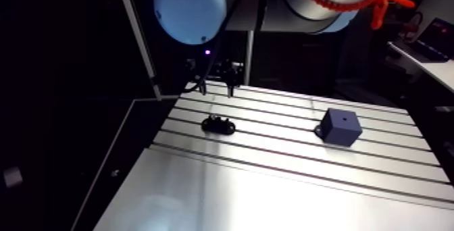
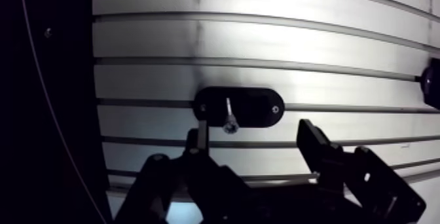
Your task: Pick up the M10 bolt and insert it into the hole until fully seated.
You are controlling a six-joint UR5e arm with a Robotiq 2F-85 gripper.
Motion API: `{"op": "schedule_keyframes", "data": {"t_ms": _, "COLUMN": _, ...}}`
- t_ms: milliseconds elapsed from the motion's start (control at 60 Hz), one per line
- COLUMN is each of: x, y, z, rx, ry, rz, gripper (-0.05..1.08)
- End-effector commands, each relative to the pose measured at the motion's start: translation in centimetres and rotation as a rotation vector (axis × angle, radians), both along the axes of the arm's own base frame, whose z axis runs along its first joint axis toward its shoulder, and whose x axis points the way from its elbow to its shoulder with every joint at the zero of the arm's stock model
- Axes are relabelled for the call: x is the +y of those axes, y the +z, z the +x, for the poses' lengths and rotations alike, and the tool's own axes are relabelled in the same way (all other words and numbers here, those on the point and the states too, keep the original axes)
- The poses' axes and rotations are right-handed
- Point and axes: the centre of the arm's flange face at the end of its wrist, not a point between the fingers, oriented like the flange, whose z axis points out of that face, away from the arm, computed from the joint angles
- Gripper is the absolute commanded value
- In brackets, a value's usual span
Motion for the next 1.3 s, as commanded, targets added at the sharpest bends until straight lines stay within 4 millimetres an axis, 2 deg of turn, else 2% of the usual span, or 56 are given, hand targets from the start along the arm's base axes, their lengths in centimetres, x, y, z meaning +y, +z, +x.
{"op": "schedule_keyframes", "data": {"t_ms": 17, "x": -0.7, "y": -1.5, "z": -0.4, "rx": -0.003, "ry": 0.011, "rz": 0.001, "gripper": 0.36}}
{"op": "schedule_keyframes", "data": {"t_ms": 150, "x": -1.3, "y": -2.1, "z": -0.3, "rx": -0.012, "ry": 0.021, "rz": 0.003, "gripper": 0.39}}
{"op": "schedule_keyframes", "data": {"t_ms": 667, "x": -1.3, "y": -3.1, "z": 0.3, "rx": -0.03, "ry": 0.025, "rz": 0.008, "gripper": 0.47}}
{"op": "schedule_keyframes", "data": {"t_ms": 1300, "x": -1.3, "y": -4.4, "z": 1.1, "rx": -0.03, "ry": 0.029, "rz": 0.007, "gripper": 0.47}}
